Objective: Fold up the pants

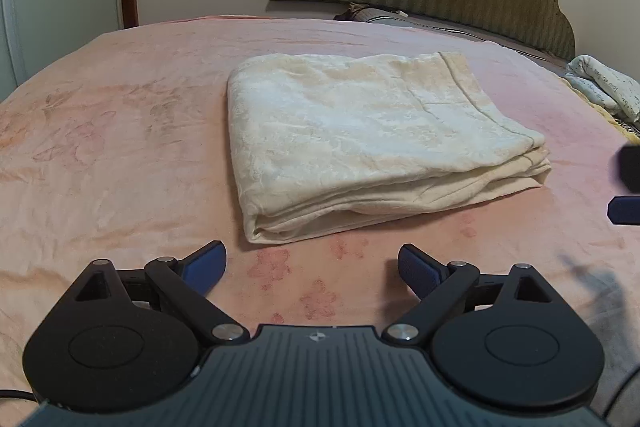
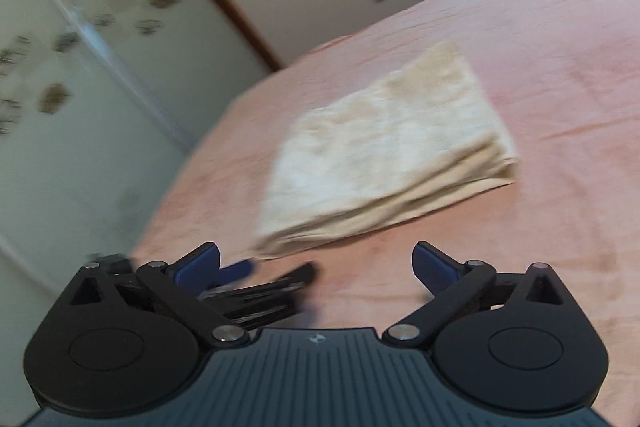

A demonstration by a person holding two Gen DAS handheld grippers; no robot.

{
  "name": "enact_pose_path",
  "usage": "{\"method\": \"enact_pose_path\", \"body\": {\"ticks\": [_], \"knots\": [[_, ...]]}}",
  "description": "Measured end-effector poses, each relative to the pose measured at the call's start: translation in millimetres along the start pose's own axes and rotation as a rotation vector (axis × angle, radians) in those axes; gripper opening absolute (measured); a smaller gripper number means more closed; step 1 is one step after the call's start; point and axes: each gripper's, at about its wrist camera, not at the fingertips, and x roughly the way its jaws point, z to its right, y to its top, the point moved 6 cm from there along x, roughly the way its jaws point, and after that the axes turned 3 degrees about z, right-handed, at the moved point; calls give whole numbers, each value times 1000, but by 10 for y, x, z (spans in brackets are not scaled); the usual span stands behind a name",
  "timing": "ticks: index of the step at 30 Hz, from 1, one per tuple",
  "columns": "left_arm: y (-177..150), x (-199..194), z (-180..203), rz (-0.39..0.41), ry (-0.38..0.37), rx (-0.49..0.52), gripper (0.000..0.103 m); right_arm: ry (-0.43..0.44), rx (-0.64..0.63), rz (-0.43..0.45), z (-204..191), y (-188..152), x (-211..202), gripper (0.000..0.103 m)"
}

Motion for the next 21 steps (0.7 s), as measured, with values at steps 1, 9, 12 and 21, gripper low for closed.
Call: {"method": "enact_pose_path", "body": {"ticks": [1, 9, 12, 21], "knots": [[-9, 12, -7, 4, 7, 1, 97, -76, -20, 11, 64, -20, 65, 103], [-45, 43, 25, 4, 24, 38, 103, -244, -147, 39, 298, -269, 491, 103], [-52, 45, 42, 3, 29, 46, 103, -272, -208, 40, 285, -308, 573, 103], [-59, 54, 34, 7, 32, 49, 103, -317, -309, 56, 269, -370, 696, 103]]}}
